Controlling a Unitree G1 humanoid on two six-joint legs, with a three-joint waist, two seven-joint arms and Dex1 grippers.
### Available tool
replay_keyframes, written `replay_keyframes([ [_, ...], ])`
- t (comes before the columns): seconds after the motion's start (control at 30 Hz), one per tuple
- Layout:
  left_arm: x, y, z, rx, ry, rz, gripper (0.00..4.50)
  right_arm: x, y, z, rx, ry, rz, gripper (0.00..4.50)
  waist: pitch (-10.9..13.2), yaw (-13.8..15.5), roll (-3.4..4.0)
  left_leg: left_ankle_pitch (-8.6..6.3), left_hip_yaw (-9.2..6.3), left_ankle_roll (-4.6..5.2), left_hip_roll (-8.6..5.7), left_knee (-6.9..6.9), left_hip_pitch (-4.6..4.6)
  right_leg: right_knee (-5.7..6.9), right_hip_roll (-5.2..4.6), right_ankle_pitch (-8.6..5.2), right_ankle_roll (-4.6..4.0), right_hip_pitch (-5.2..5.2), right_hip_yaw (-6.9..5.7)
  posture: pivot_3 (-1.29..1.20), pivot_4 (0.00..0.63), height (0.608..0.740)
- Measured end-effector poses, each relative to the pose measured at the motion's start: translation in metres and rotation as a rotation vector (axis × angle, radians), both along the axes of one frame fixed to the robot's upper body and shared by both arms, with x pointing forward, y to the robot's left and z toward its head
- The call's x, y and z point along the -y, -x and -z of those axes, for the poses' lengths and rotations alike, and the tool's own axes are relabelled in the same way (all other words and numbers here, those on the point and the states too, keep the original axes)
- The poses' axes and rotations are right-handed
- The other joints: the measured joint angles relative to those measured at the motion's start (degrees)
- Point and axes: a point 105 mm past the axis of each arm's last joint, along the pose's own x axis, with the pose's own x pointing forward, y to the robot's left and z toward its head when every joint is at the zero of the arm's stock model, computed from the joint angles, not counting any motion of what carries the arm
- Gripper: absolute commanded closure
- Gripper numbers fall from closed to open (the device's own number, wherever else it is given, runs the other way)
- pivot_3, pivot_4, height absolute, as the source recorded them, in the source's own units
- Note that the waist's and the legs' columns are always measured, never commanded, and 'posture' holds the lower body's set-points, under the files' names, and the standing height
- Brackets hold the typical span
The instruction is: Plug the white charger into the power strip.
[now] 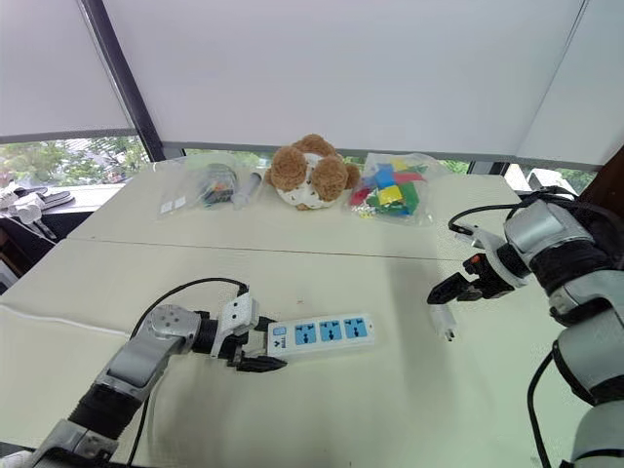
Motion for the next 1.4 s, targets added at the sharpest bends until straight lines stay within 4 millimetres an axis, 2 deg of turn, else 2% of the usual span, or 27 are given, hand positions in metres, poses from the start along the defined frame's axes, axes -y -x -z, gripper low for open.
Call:
replay_keyframes([
  [0.1,0.001,0.001,0.001,0.003,0.013,-0.015,1.47,0.0,-0.001,0.013,-0.05,0.025,-0.004,0.0,0.0,0.13,0.01,0.0,0.0,0.0,-0.08,0.01,0.0,0.0,-0.05,0.0,0.0,0.02,0.0,0.0,0.15,0.739],
  [0.3,0.002,0.003,0.001,0.008,0.027,-0.038,1.47,0.013,-0.002,0.028,-0.088,0.094,0.008,0.0,0.0,0.12,0.06,0.0,-0.01,0.0,-0.12,0.01,0.0,0.0,-0.08,0.0,0.0,0.03,0.0,0.0,0.15,0.739],
  [0.37,0.001,0.003,0.001,0.005,0.029,-0.045,1.47,0.011,-0.003,0.032,-0.094,0.098,0.011,0.0,-0.02,-0.08,0.08,0.0,-0.01,-0.01,-0.12,0.01,0.01,0.0,-0.07,0.0,0.0,0.04,0.0,0.0,0.15,0.739],
  [0.47,0.002,0.004,0.001,0.004,0.031,-0.051,1.47,0.007,-0.006,0.038,-0.103,0.109,-0.006,0.78,-0.03,-0.07,0.12,0.01,-0.01,-0.02,-0.12,0.02,0.01,0.01,-0.07,0.0,0.01,0.04,0.0,0.0,0.15,0.739],
  [0.63,0.002,0.003,0.002,0.004,0.034,-0.054,1.47,0.008,-0.009,0.043,-0.093,0.116,0.011,3.42,-0.03,-0.04,0.13,0.02,-0.03,-0.03,-0.14,0.02,0.03,0.01,-0.07,0.0,0.01,0.1,0.0,0.0,0.15,0.739],
  [0.67,0.002,0.003,0.002,0.004,0.034,-0.055,1.47,0.009,-0.009,0.043,-0.087,0.118,0.015,3.79,-0.04,-0.06,0.13,0.02,-0.03,-0.04,-0.14,0.02,0.05,0.01,-0.07,0.0,0.01,0.12,0.0,0.0,0.15,0.739],
  [0.87,-0.001,0.003,0.002,0.004,0.011,-0.018,1.47,0.01,-0.013,0.043,-0.051,0.09,0.034,3.78,-0.04,-0.33,0.13,0.03,-0.04,-0.05,-0.14,0.03,0.12,0.0,-0.06,0.0,0.01,0.2,0.0,0.0,0.15,0.739],
  [1.0,-0.005,-0.001,-0.002,-0.007,-0.038,0.064,1.47,0.006,-0.031,0.027,0.152,0.057,-0.04,3.78,-0.02,-0.53,0.17,0.04,-0.03,-0.07,-0.14,-0.03,0.12,0.01,-0.04,0.0,0.01,0.12,0.0,0.0,0.15,0.739],
  [1.07,-0.004,-0.005,-0.004,-0.011,-0.06,0.113,1.47,-0.005,-0.047,0.006,0.428,-0.02,-0.152,3.78,-0.02,-0.36,0.16,0.05,-0.11,-0.09,-0.13,-0.11,0.11,0.0,0.0,0.0,0.02,0.15,-0.02,0.0,0.15,0.739],
  [1.17,-0.004,-0.015,-0.006,-0.007,-0.092,0.16,1.47,-0.042,-0.056,-0.037,0.888,-0.236,-0.262,3.78,-0.02,-0.29,0.15,0.07,-0.28,-0.12,-0.13,-0.13,0.11,0.02,0.05,-0.02,0.08,0.21,-0.08,0.0,0.15,0.739],
  [1.2,-0.003,-0.019,-0.007,0.002,-0.104,0.178,1.47,-0.054,-0.049,-0.05,1.0,-0.331,-0.267,3.78,-0.02,-0.15,0.15,0.08,-0.36,-0.14,-0.13,-0.14,0.1,0.03,0.06,-0.02,0.08,0.23,-0.12,0.0,0.15,0.739],
  [1.27,0.0,-0.024,-0.007,0.021,-0.114,0.204,1.47,-0.07,-0.031,-0.058,1.087,-0.468,-0.299,3.78,-0.02,-0.04,0.14,0.13,-0.44,-0.22,-0.13,-0.11,0.1,0.04,0.05,-0.02,0.08,0.3,-0.16,0.0,0.15,0.739],
  [1.33,0.0,-0.029,-0.008,0.046,-0.123,0.235,1.47,-0.09,-0.005,-0.05,1.119,-0.591,-0.378,3.78,-0.03,0.0,0.12,0.11,-0.5,-0.19,-0.14,-0.08,0.18,-0.02,0.04,-0.02,0.08,0.48,-0.2,0.0,0.15,0.739],
  [1.4,-0.001,-0.032,-0.008,0.069,-0.134,0.252,1.47,-0.103,0.013,-0.027,1.084,-0.65,-0.419,3.78,-0.03,-0.2,0.12,0.12,-0.48,-0.18,-0.15,-0.06,0.29,-0.08,0.05,-0.02,0.08,0.63,-0.19,0.0,0.15,0.739],
])
